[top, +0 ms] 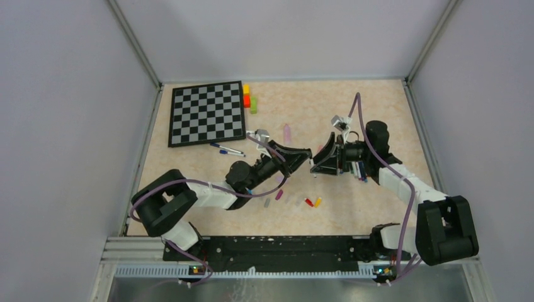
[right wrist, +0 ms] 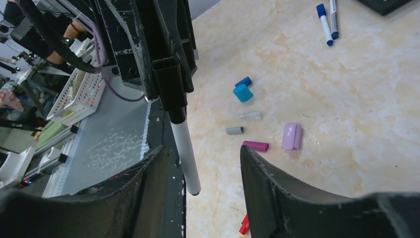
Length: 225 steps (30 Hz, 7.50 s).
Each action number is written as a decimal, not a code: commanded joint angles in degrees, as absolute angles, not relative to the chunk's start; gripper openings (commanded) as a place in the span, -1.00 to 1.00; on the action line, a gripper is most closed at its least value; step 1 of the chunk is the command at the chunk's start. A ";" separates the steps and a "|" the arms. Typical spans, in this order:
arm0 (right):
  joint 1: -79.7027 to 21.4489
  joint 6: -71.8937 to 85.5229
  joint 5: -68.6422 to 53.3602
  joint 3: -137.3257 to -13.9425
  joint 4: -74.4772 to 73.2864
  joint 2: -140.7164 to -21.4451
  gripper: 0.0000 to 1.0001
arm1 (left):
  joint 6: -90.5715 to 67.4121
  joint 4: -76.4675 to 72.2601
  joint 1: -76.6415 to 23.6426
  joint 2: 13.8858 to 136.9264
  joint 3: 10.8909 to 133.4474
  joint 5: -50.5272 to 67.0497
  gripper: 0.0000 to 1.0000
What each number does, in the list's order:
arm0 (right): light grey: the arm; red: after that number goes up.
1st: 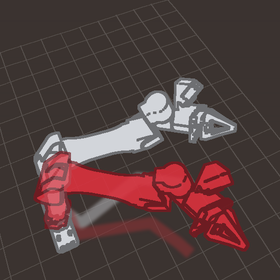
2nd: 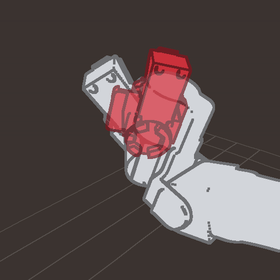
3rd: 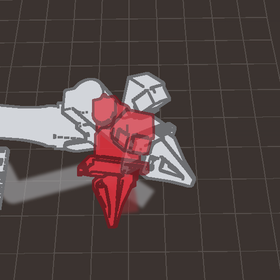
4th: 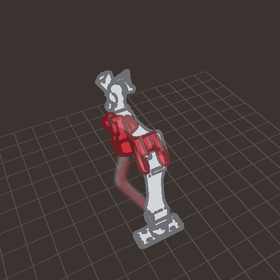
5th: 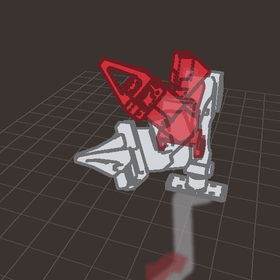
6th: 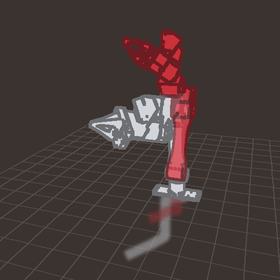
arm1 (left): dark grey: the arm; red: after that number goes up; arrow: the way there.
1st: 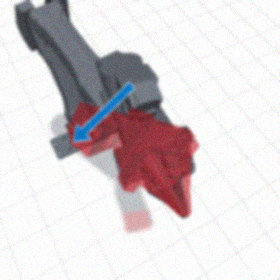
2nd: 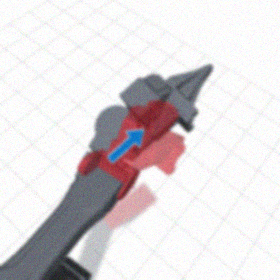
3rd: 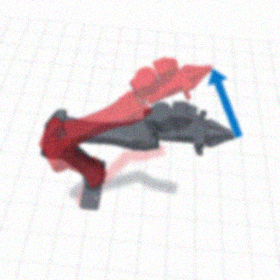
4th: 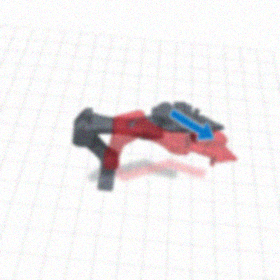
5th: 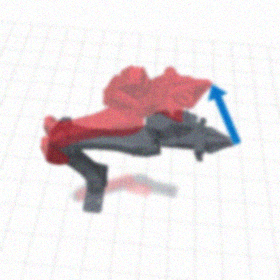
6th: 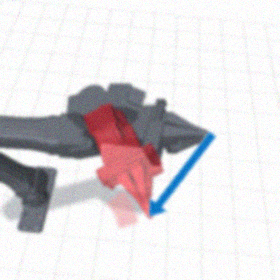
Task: Open the pen caps
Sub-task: Pick up the pen from the center of the board, then open the pen cap from the pen, then place the pen at the center of the board, then place the pen cap at the center of the board, then pick up the pen from the center of the board.
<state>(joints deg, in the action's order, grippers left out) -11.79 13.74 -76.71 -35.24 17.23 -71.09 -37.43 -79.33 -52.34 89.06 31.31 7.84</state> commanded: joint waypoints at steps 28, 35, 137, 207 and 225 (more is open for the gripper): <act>-12.89 6.80 -77.93 -38.22 13.01 -71.26 -1.00 | -38.43 -81.38 -53.44 90.00 33.49 6.48 -0.07; -12.91 6.68 -77.81 -38.24 12.79 -71.34 -1.00 | -37.97 -74.74 -53.44 89.33 35.38 5.96 -0.24; -18.06 18.04 -27.46 -83.28 -8.19 -122.06 -0.73 | -48.82 -37.73 -40.69 56.59 12.51 21.96 -1.00; -0.52 -9.02 -60.97 -49.22 -9.35 -73.17 -0.38 | -34.11 19.16 -50.36 99.79 70.85 -3.95 -0.21; -0.53 -10.63 -61.56 -49.46 -10.38 -73.53 -0.38 | -40.47 -2.76 -26.60 64.23 35.03 -4.21 0.97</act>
